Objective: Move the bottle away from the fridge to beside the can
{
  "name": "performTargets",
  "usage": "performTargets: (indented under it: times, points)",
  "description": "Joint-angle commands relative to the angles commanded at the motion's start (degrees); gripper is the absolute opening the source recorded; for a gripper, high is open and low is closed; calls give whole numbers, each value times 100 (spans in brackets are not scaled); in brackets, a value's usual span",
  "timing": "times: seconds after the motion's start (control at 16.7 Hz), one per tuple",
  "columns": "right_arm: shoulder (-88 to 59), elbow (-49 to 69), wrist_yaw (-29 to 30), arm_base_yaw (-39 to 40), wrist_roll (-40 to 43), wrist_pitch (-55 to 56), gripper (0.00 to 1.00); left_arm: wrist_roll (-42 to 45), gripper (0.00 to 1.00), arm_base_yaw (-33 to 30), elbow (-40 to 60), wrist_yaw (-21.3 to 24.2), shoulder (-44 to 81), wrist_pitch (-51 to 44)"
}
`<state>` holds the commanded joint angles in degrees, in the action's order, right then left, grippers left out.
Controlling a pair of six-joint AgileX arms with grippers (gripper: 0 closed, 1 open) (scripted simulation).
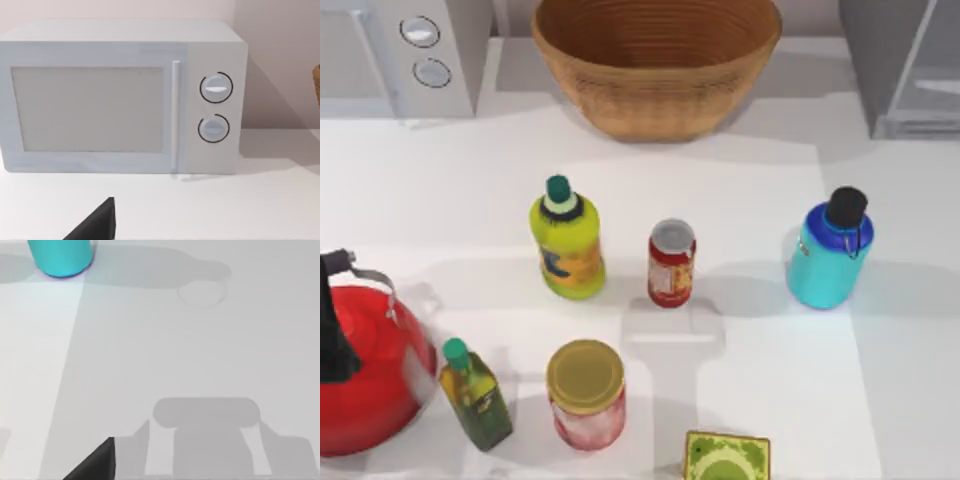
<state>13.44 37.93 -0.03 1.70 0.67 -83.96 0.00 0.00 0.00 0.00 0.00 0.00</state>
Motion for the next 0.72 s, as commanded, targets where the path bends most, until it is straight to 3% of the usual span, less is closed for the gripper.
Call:
performTargets:
  times: [0.36,0.72]
  points:
    - [-712,347,-307,-754,776,77,100,0,100,0,0,0,0,0]
    - [-3022,1177,-1314,-2878,3116,114,100,0,100,0,0,0,0,0]
